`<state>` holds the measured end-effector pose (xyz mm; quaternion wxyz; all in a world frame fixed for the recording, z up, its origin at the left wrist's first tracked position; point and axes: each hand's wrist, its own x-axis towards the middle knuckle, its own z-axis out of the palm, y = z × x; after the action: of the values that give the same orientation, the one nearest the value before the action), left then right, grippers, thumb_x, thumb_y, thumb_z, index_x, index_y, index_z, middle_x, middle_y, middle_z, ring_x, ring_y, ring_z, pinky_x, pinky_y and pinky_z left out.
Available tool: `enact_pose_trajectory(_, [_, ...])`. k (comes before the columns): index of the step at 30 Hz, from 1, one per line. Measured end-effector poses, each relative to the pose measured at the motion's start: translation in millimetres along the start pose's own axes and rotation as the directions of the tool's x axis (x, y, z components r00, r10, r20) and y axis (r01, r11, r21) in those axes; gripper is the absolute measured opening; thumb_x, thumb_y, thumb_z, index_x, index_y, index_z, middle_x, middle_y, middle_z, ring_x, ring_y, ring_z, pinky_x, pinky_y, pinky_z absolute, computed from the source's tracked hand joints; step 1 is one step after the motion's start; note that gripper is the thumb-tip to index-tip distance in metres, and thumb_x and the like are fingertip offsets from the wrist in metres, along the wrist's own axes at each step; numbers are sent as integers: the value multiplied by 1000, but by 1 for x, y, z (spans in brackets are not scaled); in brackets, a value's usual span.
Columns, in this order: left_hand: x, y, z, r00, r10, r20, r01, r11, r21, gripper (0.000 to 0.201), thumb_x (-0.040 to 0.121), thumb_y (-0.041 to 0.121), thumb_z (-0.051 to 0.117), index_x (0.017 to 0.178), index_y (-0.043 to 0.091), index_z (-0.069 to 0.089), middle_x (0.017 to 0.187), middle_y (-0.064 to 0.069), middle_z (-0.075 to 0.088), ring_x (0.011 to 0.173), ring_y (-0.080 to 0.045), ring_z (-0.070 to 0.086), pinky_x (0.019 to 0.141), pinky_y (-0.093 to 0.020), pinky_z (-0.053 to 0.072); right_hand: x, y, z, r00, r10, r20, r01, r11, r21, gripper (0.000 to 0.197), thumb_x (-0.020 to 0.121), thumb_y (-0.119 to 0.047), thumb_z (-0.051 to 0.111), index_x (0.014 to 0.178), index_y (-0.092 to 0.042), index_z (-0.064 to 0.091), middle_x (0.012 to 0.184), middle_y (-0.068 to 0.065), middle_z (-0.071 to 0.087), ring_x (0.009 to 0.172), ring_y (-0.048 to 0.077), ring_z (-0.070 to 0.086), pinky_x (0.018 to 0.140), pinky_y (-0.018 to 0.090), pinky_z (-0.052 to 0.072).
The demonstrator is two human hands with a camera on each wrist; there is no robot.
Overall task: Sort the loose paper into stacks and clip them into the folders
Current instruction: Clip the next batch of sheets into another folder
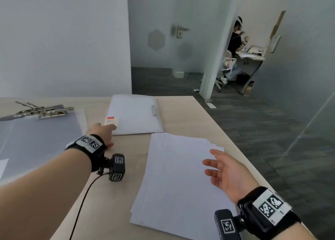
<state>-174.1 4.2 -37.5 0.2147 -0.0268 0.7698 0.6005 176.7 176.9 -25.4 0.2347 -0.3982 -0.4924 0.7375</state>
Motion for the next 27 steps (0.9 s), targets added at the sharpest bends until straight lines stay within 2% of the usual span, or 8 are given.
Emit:
enact_pose_trajectory(3, [-20, -24, -2, 994, 109, -10, -108, 990, 92, 65, 77, 28, 70, 138, 20, 48, 127, -16, 56, 103, -33, 62, 69, -38, 58, -8, 2, -12, 998, -30, -50, 29, 999, -25, 24, 93, -29, 62, 116, -22, 67, 107, 12, 75, 80, 24, 64, 63, 32, 43])
enact_pose_trajectory(5, [-64, -28, 4, 983, 163, 89, -172, 979, 108, 50, 86, 20, 67, 134, 15, 55, 122, -16, 62, 102, -32, 62, 81, -37, 54, -14, 5, -22, 995, -47, -83, 43, 998, -40, 21, 93, -28, 63, 112, -22, 69, 110, 10, 74, 85, 23, 62, 67, 33, 43])
enact_pose_trajectory(8, [-121, -36, 18, 935, 173, 308, -228, 962, 151, 30, 91, 14, 62, 121, 13, 64, 107, -10, 67, 91, -23, 61, 74, -21, 51, -20, 9, -39, 991, -62, -123, 59, 998, -31, 17, 93, -25, 63, 108, -20, 70, 117, 10, 70, 90, 21, 62, 71, 34, 45])
enact_pose_trajectory(11, [-158, -49, 30, 864, 153, 480, -355, 862, 363, 43, 90, 25, 64, 133, 19, 58, 133, -3, 59, 119, -21, 55, 104, -26, 39, -26, 14, -52, 993, -35, -115, 42, 997, 61, 28, 97, -22, 58, 123, -12, 60, 122, 14, 63, 105, 24, 61, 89, 40, 48])
enact_pose_trajectory(13, [-172, -57, 36, 814, 124, 567, -474, 706, 526, 58, 91, 36, 61, 144, 22, 44, 148, 1, 44, 136, -21, 42, 113, -30, 31, -29, 16, -58, 994, -11, -108, 24, 992, 122, 37, 98, -20, 56, 133, -7, 52, 127, 18, 58, 110, 29, 60, 92, 41, 48])
enact_pose_trajectory(16, [-181, -65, 40, 758, 97, 646, -592, 518, 617, 69, 94, 45, 54, 153, 24, 27, 163, 9, 14, 151, -18, 5, 120, -33, 10, -32, 17, -61, 995, 14, -102, 1, 990, 141, 34, 99, -18, 53, 131, -5, 51, 126, 19, 60, 102, 29, 63, 79, 39, 52])
enact_pose_trajectory(19, [-183, -68, 40, 735, 46, 676, -609, 482, 630, 72, 93, 49, 52, 154, 29, 20, 163, 15, 4, 151, -19, -8, 122, -42, 2, -36, 16, -60, 993, 50, -108, -36, 991, 132, 23, 99, -15, 51, 120, -5, 54, 112, 17, 66, 79, 26, 62, 64, 35, 49])
enact_pose_trajectory(27, [-185, -75, 36, 717, 60, 694, -546, 668, 506, 77, 78, 49, 57, 149, 43, 27, 159, 24, 11, 149, -10, -15, 121, -44, -8, -33, 17, -70, 990, 100, -97, -86, 986, 140, 13, 94, -13, 59, 107, -9, 59, 98, 15, 69, 49, 14, 54, 39, 21, 44])
